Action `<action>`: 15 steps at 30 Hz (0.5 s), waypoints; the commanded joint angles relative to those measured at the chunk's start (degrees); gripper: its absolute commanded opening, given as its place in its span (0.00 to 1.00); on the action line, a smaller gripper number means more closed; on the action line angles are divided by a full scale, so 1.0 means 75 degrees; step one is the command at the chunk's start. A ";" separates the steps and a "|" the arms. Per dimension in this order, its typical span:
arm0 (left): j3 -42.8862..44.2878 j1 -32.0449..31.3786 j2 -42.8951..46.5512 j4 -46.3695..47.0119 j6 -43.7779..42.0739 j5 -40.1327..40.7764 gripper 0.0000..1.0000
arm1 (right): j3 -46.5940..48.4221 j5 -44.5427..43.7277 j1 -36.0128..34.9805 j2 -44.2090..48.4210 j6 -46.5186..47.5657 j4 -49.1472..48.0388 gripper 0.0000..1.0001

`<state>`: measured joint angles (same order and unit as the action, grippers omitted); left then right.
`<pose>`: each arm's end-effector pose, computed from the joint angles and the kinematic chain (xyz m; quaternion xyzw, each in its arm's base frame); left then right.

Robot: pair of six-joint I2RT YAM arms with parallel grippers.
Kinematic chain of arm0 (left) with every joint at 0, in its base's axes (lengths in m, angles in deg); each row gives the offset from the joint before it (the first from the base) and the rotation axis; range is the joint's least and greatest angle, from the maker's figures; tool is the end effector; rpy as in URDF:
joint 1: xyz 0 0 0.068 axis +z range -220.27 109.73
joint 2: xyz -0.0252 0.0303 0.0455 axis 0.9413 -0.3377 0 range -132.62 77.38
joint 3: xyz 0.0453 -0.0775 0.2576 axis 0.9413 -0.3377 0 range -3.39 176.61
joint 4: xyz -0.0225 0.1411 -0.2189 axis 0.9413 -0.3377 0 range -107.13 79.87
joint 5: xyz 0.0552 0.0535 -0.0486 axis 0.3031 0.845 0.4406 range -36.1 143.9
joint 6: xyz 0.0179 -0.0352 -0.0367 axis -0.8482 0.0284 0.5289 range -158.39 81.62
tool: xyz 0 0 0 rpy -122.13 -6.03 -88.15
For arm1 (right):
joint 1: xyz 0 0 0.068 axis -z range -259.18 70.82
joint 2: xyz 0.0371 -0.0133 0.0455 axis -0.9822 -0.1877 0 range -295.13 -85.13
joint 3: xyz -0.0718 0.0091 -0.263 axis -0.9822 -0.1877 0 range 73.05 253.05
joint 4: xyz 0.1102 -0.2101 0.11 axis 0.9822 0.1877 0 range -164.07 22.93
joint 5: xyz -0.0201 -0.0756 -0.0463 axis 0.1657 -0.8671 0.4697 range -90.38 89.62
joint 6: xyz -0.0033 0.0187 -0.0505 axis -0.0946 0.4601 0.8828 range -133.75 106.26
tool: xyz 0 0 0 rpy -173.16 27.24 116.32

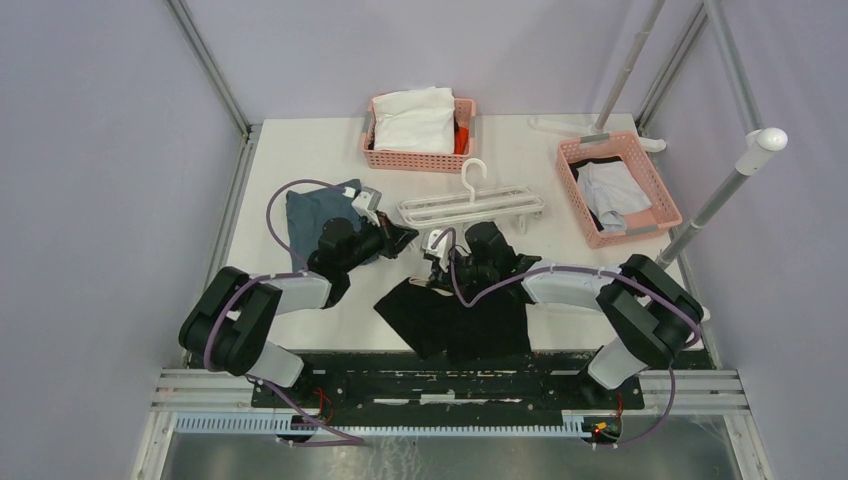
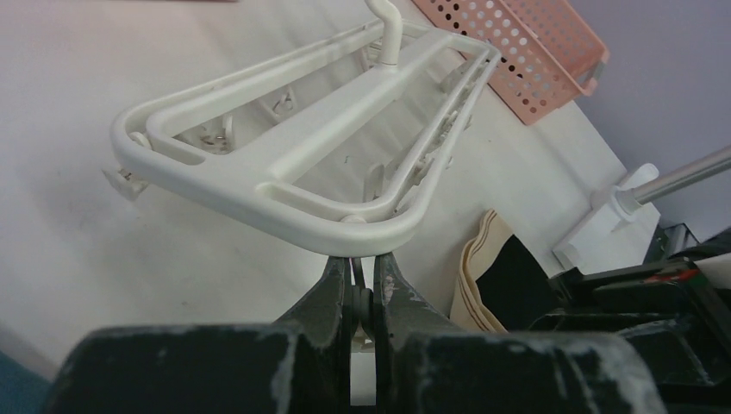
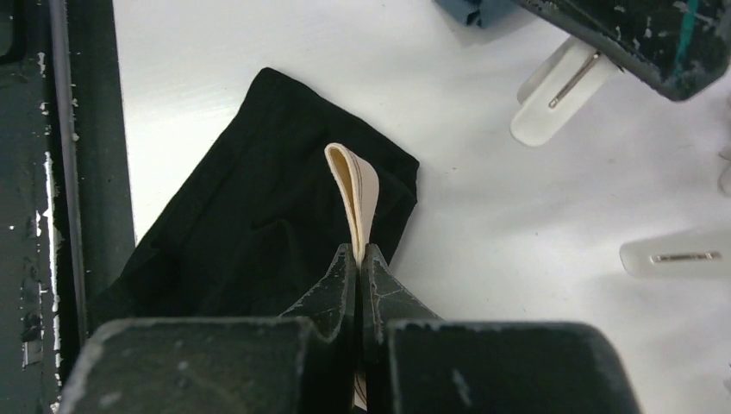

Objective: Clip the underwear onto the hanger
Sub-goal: Clamp the underwear onto the hanger.

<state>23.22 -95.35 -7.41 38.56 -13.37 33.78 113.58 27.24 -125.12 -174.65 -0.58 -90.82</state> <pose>0.2504 -0.1306 0.1822 0.1133 0.7514 -0.3902 0.5200 0.2059 0.2366 0.1756 -0.5197 0.6828 0.3329 0.3911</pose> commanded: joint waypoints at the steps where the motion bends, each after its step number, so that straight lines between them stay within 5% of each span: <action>1: -0.0093 0.0028 0.0235 0.1215 -0.0028 -0.0827 0.03 | 0.0577 0.0846 0.0124 -0.0235 -0.0089 -0.0062 0.00; 6: -0.0272 0.0031 0.0209 0.1699 0.0040 -0.1388 0.03 | 0.1370 0.1015 0.0177 -0.0698 0.0655 0.1297 0.00; 15: -0.0484 0.0020 0.0153 0.2116 0.0019 -0.1766 0.03 | 0.0473 0.0721 0.0411 -0.0504 0.0132 -0.0327 0.00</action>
<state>20.20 -95.35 -7.26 46.88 -13.37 23.29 118.89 32.11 -123.06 -179.69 2.05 -86.54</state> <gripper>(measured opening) 0.095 0.023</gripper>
